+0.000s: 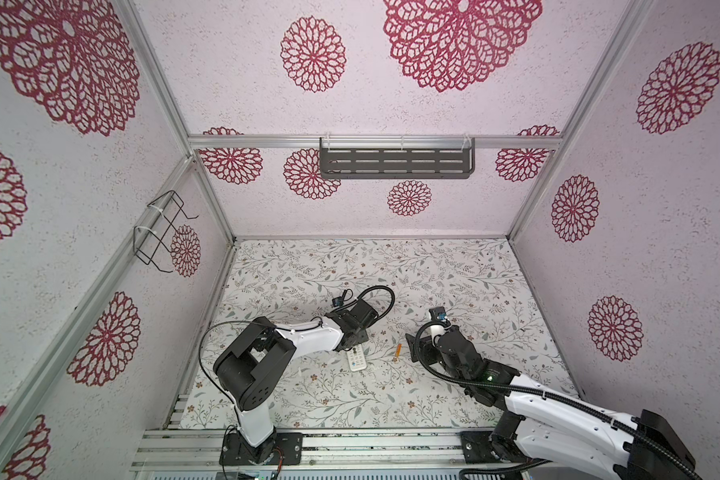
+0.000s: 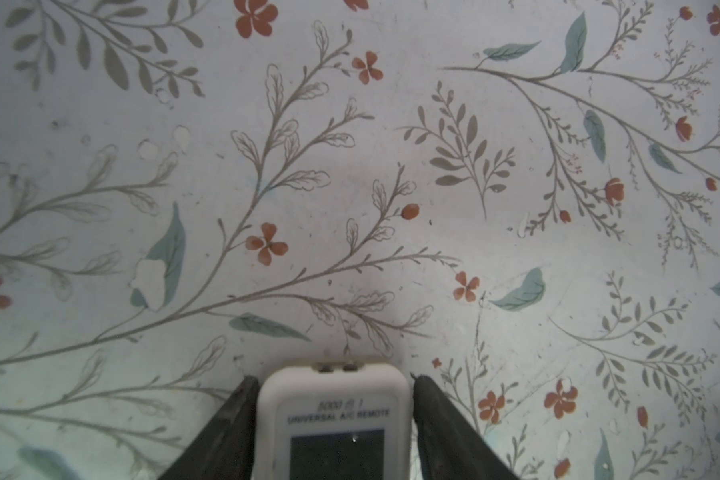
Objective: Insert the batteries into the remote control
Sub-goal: 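Close the left gripper on the top end of the white remote, then lift the remote with the left gripper toward the right gripper while the right gripper approaches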
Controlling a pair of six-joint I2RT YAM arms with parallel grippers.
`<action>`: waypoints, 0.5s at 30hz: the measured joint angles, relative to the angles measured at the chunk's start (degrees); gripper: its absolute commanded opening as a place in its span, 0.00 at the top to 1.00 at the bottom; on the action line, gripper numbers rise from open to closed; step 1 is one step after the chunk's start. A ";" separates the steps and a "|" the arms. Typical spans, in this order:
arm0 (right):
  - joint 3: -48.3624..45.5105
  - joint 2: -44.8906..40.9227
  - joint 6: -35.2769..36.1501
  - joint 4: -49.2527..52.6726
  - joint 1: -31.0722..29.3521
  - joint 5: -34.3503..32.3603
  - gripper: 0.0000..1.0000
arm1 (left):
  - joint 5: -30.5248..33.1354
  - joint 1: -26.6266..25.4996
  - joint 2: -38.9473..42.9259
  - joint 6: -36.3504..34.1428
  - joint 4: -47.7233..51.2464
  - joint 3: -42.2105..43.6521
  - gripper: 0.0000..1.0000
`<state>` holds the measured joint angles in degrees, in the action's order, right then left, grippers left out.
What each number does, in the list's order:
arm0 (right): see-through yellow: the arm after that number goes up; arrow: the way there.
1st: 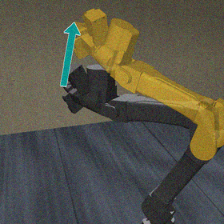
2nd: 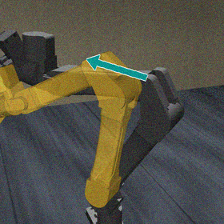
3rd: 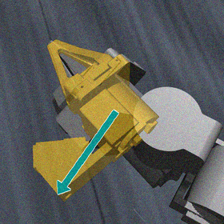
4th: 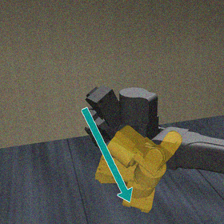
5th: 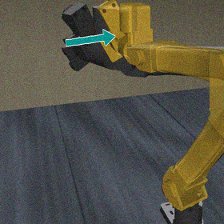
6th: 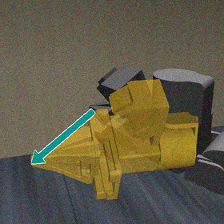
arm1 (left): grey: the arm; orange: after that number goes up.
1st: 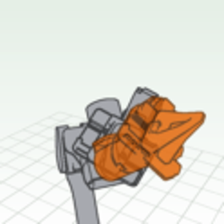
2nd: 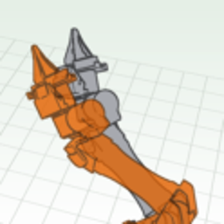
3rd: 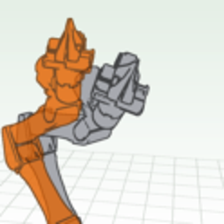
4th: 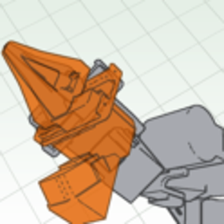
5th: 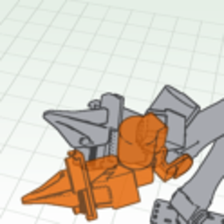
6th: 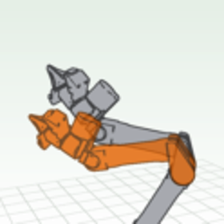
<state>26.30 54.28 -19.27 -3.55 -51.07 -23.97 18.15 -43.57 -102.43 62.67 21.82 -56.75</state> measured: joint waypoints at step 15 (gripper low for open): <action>0.00 -0.63 0.11 0.55 0.00 -0.02 0.01 | 0.55 -0.22 -0.44 -0.31 0.79 -0.48 0.57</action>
<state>26.30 53.65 -19.16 -3.01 -51.07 -23.99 18.70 -43.79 -102.87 62.37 22.61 -57.23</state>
